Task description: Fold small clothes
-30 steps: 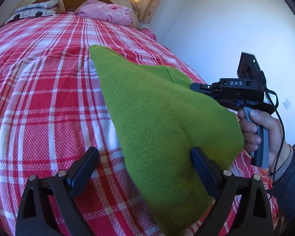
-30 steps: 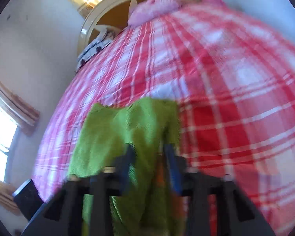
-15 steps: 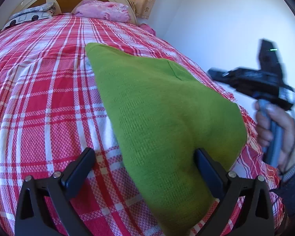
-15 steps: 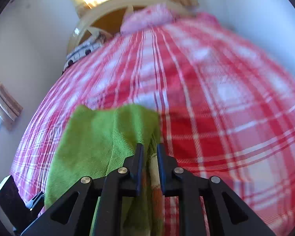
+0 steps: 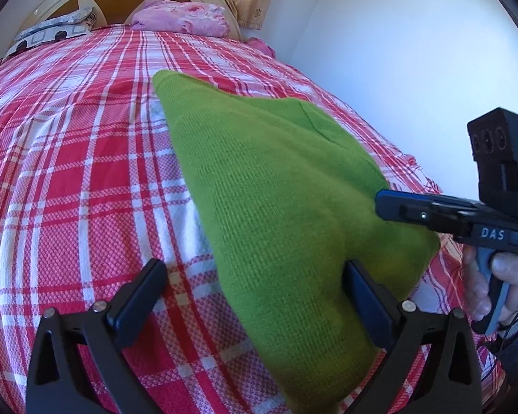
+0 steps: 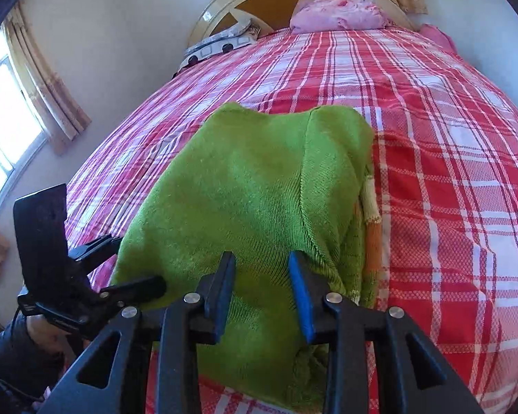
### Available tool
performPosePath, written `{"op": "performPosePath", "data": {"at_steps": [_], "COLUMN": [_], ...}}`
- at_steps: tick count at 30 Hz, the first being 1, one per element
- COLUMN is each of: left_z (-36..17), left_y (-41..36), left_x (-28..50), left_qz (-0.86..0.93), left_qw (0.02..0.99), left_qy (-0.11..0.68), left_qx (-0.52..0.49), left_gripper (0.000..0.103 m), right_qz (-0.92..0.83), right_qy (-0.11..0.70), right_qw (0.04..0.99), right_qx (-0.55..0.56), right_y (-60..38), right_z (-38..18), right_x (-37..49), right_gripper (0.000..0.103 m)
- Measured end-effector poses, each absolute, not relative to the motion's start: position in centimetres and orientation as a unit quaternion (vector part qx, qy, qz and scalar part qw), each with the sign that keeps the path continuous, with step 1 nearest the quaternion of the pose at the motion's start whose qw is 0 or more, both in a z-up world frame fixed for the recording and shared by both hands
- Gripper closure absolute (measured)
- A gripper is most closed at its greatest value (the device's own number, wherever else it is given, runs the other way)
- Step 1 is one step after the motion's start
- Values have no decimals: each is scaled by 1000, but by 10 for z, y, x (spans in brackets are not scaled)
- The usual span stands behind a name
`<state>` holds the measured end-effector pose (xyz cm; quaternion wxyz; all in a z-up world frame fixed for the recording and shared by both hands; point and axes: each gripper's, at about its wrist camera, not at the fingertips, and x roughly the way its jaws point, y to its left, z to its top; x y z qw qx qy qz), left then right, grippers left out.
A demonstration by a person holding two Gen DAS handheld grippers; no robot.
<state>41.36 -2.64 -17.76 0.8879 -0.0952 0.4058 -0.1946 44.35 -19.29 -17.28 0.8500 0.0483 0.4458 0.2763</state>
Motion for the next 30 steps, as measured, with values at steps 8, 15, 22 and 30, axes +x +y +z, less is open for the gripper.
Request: {"op": "performPosePath", "data": {"at_steps": [8, 15, 22, 30], "left_z": [-174, -151, -172, -179], "left_y": [-25, -6, -8, -27], "left_x": [415, 410, 446, 443], "left_qz": [-193, -195, -157, -157], "left_qw": [887, 901, 883, 892], "left_qy": [408, 362, 419, 412], "left_qx": [-96, -141, -138, -102], "left_gripper": [0, 0, 0, 0], "right_qz": [304, 274, 260, 240], "right_qy": [427, 407, 426, 451], "right_qw": [850, 865, 855, 848], "right_qx": [55, 107, 137, 141], "right_y": [-202, -228, -229, -232], "right_z": [-154, -146, -161, -186], "right_x": [436, 462, 495, 529], "right_gripper": [56, 27, 27, 27]}}
